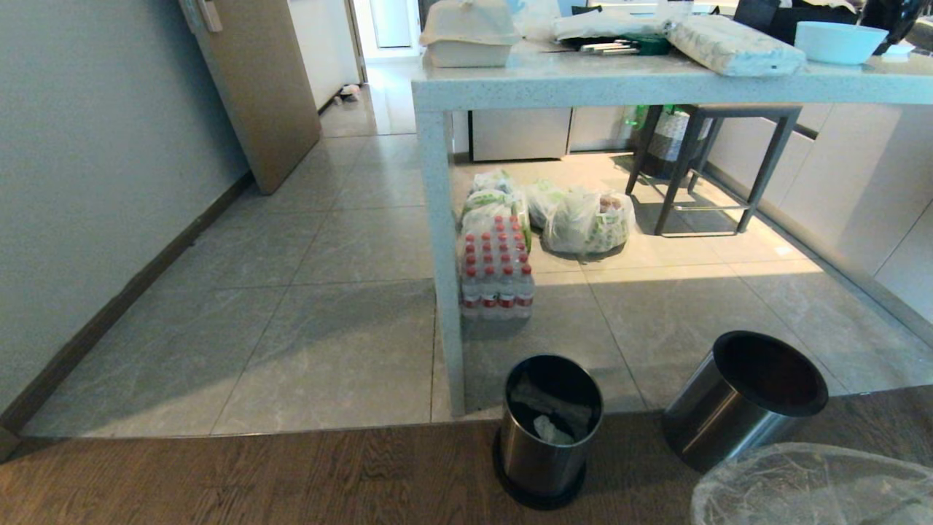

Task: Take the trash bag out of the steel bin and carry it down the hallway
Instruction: Put the trash bag at the door

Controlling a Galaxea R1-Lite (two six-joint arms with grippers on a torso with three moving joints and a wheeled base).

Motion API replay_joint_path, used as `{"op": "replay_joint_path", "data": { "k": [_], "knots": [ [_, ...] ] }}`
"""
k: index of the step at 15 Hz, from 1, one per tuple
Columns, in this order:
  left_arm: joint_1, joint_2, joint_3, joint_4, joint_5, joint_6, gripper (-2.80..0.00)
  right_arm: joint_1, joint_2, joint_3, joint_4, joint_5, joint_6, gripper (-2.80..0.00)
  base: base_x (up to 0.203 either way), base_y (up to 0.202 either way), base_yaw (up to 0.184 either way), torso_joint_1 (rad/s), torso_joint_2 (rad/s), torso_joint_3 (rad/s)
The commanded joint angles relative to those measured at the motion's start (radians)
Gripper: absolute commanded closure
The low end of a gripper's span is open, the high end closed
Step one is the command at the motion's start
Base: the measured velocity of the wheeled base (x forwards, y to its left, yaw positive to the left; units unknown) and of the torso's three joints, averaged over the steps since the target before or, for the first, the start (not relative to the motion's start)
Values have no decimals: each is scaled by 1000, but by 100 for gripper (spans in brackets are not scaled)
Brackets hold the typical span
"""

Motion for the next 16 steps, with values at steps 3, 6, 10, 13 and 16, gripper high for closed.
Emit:
{"op": "replay_joint_path", "data": {
  "k": [3, 6, 10, 13, 16],
  "knots": [
    [0, 0, 2, -1, 0, -1, 0, 1, 1, 2, 0, 0, 0, 0, 0, 190, -1, 5, 5, 0],
    [0, 0, 2, -1, 0, -1, 0, 1, 1, 3, 0, 0, 0, 0, 0, 191, 2, 1, 2, 5],
    [0, 0, 2, -1, 0, -1, 0, 1, 1, 2, 0, 0, 0, 0, 0, 193, 1, 2, 2, 2],
    [0, 0, 2, -1, 0, -1, 0, 1, 1, 2, 0, 0, 0, 0, 0, 190, 2, 2, 1, 3],
    [0, 0, 2, -1, 0, -1, 0, 1, 1, 2, 0, 0, 0, 0, 0, 193, 3, 4, 2, 1]
  ]
}}
